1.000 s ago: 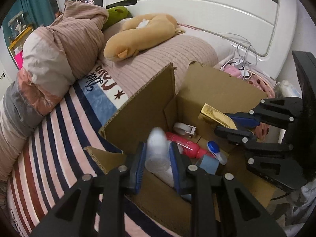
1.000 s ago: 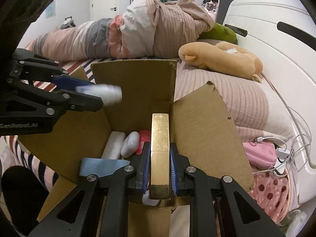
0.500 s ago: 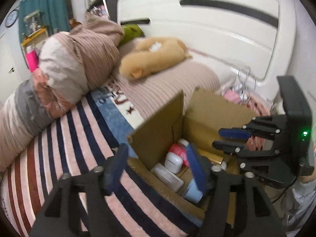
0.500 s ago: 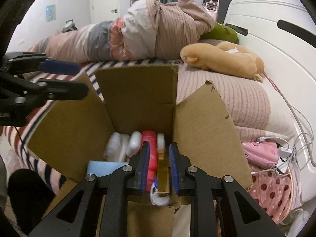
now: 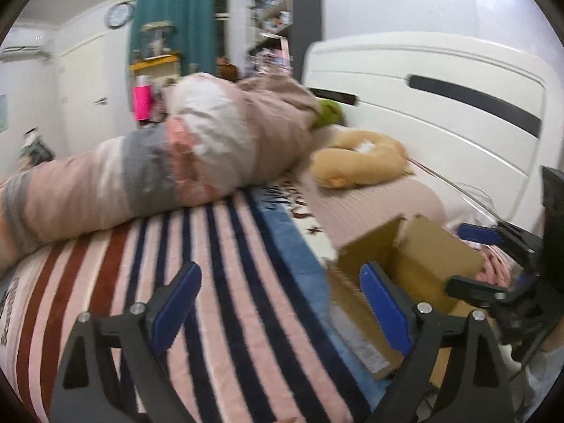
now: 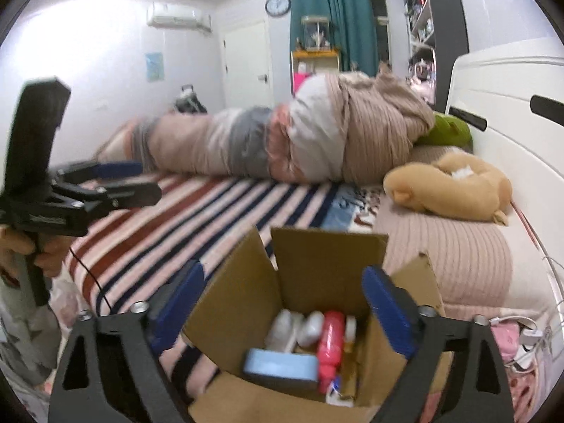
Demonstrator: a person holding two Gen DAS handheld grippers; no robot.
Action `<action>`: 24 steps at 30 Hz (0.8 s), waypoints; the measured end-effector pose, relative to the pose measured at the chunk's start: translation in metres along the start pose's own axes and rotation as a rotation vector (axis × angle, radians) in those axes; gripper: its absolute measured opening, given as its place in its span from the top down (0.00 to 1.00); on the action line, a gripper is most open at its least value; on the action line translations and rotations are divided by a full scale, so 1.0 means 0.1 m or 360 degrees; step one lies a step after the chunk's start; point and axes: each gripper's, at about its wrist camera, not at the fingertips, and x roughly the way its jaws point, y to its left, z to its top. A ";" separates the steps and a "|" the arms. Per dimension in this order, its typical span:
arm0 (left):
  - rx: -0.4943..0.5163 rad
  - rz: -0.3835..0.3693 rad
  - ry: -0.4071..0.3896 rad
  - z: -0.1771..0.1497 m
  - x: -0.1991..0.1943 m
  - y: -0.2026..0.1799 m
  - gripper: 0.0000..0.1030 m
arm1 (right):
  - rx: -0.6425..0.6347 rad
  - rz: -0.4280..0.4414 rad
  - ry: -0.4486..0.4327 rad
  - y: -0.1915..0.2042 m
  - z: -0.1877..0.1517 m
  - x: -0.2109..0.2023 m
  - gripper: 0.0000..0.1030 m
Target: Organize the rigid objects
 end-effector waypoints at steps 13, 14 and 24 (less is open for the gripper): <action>-0.0141 0.0144 -0.0026 -0.29 -0.09 0.31 0.12 | -0.0046 0.0093 -0.0114 0.18 -0.05 -0.02 0.07; -0.0144 0.0147 -0.0026 -0.30 -0.09 0.32 0.12 | -0.0047 0.0094 -0.0112 0.17 -0.05 -0.02 0.07; -0.0176 0.0148 -0.0029 -0.32 -0.11 0.35 0.12 | -0.0033 0.0101 -0.0127 0.19 -0.03 -0.04 0.07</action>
